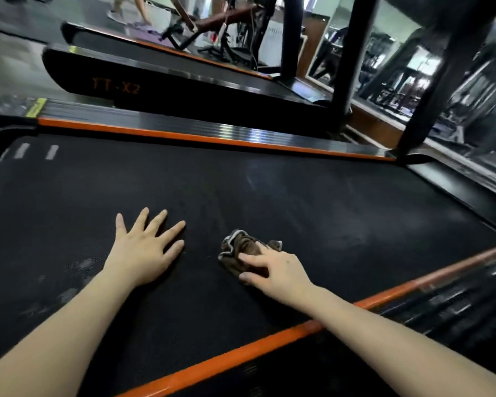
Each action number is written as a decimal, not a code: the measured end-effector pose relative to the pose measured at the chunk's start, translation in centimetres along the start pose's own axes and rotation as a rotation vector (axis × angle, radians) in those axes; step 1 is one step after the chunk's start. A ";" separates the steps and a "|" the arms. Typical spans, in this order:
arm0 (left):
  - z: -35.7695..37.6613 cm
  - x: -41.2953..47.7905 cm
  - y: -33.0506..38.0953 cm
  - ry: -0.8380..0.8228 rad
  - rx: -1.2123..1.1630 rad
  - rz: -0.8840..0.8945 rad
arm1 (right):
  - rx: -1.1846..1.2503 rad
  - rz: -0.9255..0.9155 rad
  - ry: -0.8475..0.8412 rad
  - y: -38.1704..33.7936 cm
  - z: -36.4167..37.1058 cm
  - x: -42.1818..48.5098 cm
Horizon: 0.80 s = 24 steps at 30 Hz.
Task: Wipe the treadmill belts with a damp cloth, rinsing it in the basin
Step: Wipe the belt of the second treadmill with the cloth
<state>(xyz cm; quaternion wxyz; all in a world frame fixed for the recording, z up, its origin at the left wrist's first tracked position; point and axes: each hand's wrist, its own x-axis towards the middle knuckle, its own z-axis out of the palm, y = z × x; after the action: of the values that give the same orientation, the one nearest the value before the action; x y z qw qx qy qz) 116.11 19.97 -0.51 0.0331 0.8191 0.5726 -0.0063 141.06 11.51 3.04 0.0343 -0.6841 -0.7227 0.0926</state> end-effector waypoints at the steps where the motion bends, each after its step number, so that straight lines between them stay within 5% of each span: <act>1: 0.1 0.0 -0.1 0.010 -0.004 0.008 | -0.001 0.019 0.003 -0.3 0.0 0.0; 17: 1.0 0.6 -0.4 0.087 -0.072 -0.030 | 0.020 -0.111 0.191 3.6 1.0 5.6; 24: 1.0 0.5 -0.3 0.088 -0.047 -0.057 | 0.074 0.163 0.248 14.6 -0.1 6.6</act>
<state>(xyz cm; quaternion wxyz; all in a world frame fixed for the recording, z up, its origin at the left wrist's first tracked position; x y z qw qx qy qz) 116.07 20.46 -1.59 0.0270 0.8009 0.5967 0.0422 154.96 18.78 -0.03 0.1411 -0.7449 -0.6511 0.0366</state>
